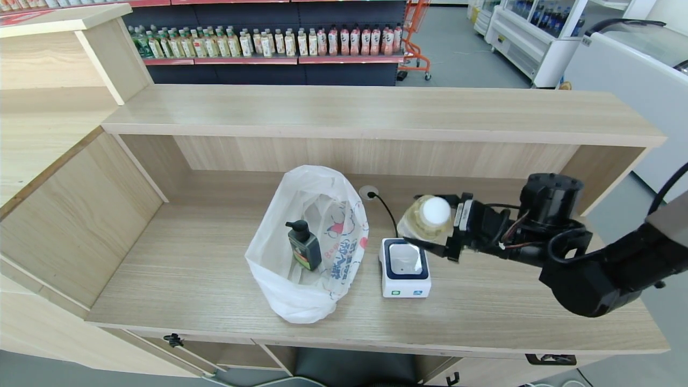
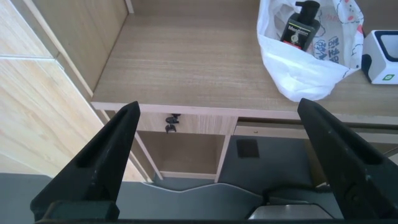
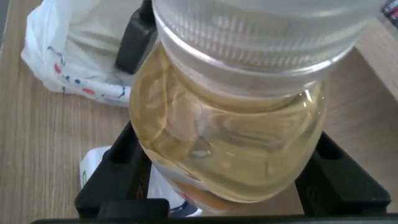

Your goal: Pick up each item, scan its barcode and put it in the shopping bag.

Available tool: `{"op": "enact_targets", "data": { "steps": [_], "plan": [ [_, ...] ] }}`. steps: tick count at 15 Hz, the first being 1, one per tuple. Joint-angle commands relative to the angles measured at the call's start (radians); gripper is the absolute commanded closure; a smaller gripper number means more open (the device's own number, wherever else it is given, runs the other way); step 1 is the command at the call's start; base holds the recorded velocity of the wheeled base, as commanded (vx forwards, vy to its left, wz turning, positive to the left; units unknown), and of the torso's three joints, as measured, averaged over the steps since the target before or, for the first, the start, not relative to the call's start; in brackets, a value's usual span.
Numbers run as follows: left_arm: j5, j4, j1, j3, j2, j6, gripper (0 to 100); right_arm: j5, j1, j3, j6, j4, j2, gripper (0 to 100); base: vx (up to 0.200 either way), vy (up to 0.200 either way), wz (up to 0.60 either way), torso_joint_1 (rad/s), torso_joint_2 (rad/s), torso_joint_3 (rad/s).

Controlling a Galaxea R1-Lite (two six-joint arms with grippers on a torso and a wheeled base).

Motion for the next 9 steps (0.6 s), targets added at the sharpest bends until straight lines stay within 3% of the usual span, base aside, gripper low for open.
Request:
{"op": "enact_targets", "data": {
  "steps": [1, 2, 4, 5, 7, 9],
  "plan": [
    [0.0, 0.0, 0.0, 0.0, 0.0, 0.0, 0, -0.155, 0.023, 0.016, 0.194, 0.0, -0.197, 100, 0.0, 0.0, 0.0, 0.0, 0.0, 0.0],
    [0.0, 0.0, 0.0, 0.0, 0.0, 0.0, 0, -0.215, 0.025, 0.025, 0.26, 0.001, -0.218, 100, 0.0, 0.0, 0.0, 0.0, 0.0, 0.0],
    [0.0, 0.0, 0.0, 0.0, 0.0, 0.0, 0, -0.454, 0.03, 0.016, 0.524, 0.009, -0.266, 100, 0.0, 0.2, 0.0, 0.0, 0.0, 0.007],
    [0.0, 0.0, 0.0, 0.0, 0.0, 0.0, 0, -0.501, 0.028, 0.01, 0.605, 0.04, -0.284, 100, 0.0, 0.2, 0.0, -0.012, 0.0, 0.007],
    [0.0, 0.0, 0.0, 0.0, 0.0, 0.002, 0, -0.515, 0.022, 0.011, 0.727, 0.147, -0.323, 100, 0.0, 0.2, 0.0, 0.017, 0.01, 0.002],
    [0.0, 0.0, 0.0, 0.0, 0.0, 0.002, 0, -0.504, 0.023, 0.005, 0.794, 0.167, -0.309, 100, 0.0, 0.2, 0.0, 0.005, 0.0, 0.009]
  ]
}}
